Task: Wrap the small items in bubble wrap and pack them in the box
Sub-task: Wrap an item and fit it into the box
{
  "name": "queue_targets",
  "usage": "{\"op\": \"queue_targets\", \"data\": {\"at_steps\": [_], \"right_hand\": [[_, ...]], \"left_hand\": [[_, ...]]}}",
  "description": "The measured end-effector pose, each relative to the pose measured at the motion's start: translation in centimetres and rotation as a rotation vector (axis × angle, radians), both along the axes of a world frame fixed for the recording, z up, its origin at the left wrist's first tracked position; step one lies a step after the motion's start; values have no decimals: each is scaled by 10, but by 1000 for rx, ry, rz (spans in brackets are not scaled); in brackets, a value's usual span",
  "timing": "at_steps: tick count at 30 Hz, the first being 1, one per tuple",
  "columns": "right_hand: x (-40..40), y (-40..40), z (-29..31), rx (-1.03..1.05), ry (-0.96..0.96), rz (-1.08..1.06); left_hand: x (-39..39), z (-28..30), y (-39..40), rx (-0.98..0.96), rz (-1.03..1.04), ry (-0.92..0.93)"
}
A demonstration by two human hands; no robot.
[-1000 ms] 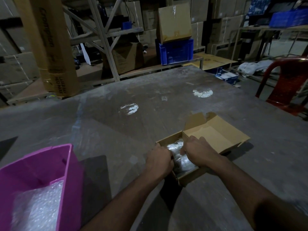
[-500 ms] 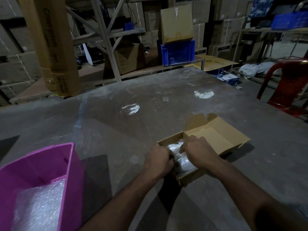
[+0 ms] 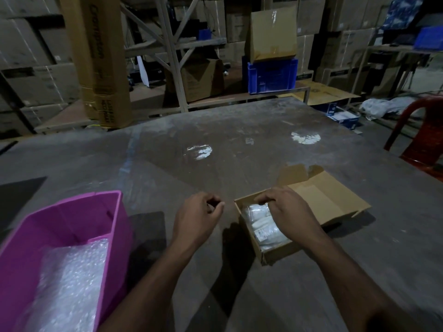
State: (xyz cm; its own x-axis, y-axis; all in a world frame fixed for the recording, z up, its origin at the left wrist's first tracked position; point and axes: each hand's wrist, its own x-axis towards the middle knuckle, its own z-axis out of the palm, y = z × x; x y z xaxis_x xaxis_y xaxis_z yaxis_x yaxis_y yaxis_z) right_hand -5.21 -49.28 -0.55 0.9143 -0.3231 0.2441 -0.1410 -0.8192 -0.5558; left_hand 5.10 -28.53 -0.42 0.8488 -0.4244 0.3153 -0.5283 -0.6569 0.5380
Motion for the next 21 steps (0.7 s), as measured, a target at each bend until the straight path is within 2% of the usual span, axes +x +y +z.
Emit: {"op": "queue_targets", "data": {"at_steps": [8,14,18,21], "right_hand": [[20,97,10,180,-128,282],[40,180,25,197,-95,501],[47,239,40,206,-94,606],[56,281,46,106,-37,669]], "left_hand": [[-2,12,94,-131,153,76],[-11,32,170,-307,257,94],[-16,34,226,-350,370,109],[-11,26,271,-260,430,154]]}}
